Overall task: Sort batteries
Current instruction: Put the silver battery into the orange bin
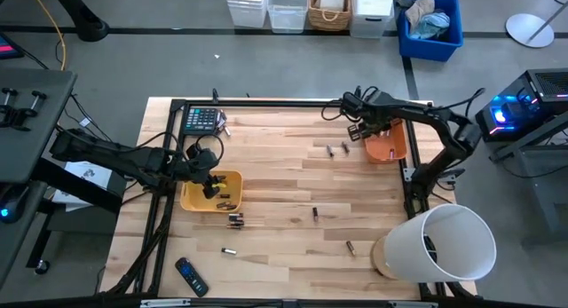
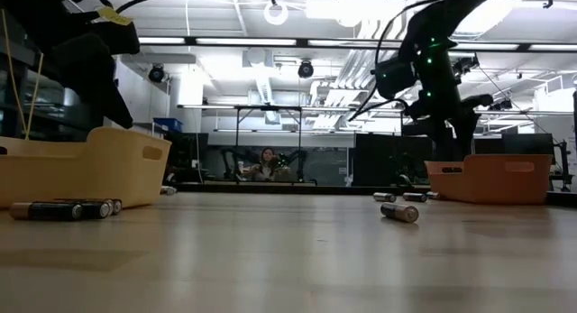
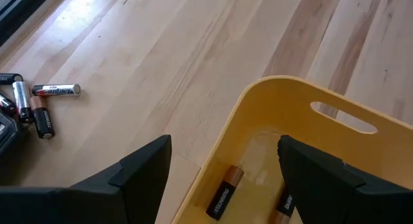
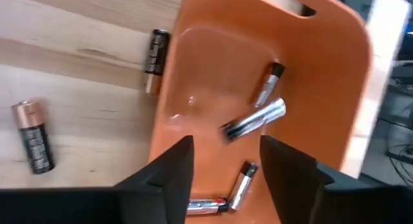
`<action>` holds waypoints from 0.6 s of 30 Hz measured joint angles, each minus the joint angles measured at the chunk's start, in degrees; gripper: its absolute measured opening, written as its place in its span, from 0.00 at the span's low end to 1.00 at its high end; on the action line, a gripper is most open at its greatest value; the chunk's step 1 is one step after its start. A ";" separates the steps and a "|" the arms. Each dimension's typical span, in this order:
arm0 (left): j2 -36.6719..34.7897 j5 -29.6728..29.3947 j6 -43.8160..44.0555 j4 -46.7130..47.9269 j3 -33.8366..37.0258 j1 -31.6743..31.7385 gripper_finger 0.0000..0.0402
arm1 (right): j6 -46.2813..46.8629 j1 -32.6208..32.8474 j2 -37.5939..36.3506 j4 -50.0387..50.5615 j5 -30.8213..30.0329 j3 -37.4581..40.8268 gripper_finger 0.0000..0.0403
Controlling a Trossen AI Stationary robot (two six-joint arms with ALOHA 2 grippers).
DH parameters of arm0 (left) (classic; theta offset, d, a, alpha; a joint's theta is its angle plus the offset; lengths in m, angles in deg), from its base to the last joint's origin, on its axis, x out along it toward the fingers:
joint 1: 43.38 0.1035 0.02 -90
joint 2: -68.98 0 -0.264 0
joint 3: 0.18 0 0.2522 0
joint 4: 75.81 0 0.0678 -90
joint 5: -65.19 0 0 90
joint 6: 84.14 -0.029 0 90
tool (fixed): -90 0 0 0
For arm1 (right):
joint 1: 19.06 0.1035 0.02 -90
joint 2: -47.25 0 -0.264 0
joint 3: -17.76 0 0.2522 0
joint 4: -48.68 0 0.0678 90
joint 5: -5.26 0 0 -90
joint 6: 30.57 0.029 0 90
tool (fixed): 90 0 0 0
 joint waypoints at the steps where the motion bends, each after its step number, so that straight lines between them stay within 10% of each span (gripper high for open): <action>1: 0.00 0.19 0.45 0.40 -0.75 0.00 0.67 | -0.97 -0.08 -0.15 -0.11 0.92 0.00 0.45; 7: 0.00 -0.31 1.99 1.37 -10.34 6.01 0.67 | -1.98 0.95 -3.21 -4.78 5.44 0.00 0.49; 12: 2.11 -2.64 1.91 1.45 -18.15 23.10 0.67 | -0.73 1.13 -5.59 -12.78 8.96 0.00 0.49; 18: 16.06 20.22 -0.91 3.90 -18.85 47.31 0.66 | -0.67 0.83 -5.86 -22.27 15.86 0.00 0.50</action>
